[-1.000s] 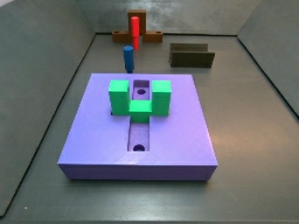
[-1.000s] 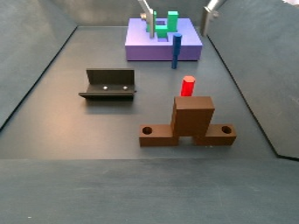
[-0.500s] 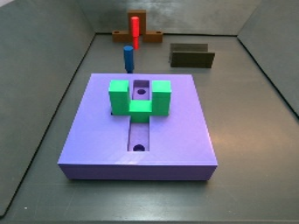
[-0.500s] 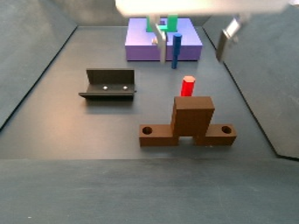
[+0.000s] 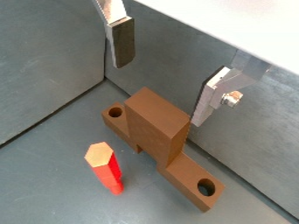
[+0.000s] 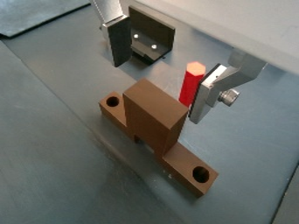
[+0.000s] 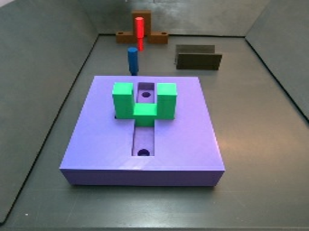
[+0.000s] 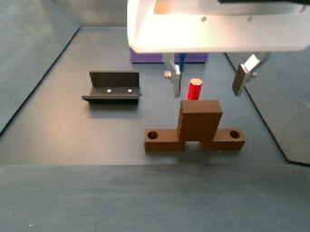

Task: Pick up the brown object. Move up. Move to above the board. Insert the brown object.
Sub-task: Pick up the brown object.

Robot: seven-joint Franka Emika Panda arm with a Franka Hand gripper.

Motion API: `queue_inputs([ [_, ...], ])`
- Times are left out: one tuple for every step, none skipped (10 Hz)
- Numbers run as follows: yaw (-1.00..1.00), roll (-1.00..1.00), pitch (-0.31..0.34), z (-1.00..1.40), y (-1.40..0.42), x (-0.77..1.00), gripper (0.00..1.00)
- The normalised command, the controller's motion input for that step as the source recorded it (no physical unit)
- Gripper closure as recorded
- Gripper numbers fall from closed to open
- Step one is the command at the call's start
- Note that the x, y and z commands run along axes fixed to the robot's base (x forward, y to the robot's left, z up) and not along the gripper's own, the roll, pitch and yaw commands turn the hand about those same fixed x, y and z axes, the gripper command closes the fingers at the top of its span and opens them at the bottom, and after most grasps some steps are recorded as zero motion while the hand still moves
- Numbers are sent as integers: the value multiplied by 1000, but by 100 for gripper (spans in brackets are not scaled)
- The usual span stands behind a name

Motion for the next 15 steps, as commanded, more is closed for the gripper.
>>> queue_inputs([
  [0,-7,-9,-223,0,0,0],
  [0,-31,0,-211,0,11,0],
  [0,-63,-3,-191,0,3,0],
  [0,-59,0,-166,0,29,0],
  [0,-59,0,-177,0,29,0],
  [0,-73,-11,-203,0,20,0],
  [0,-89,-21,-223,14,46,0],
  [0,-79,-6,-229,11,117,0],
  [0,-70,0,-211,0,157,0],
  [0,-74,0,-217,6,180,0],
  [0,-67,0,-220,14,169,0],
  [0,-63,0,-217,20,163,0],
  [0,-60,0,-206,20,154,0],
  [0,-63,0,-214,20,143,0],
  [0,-64,0,-220,20,134,0],
])
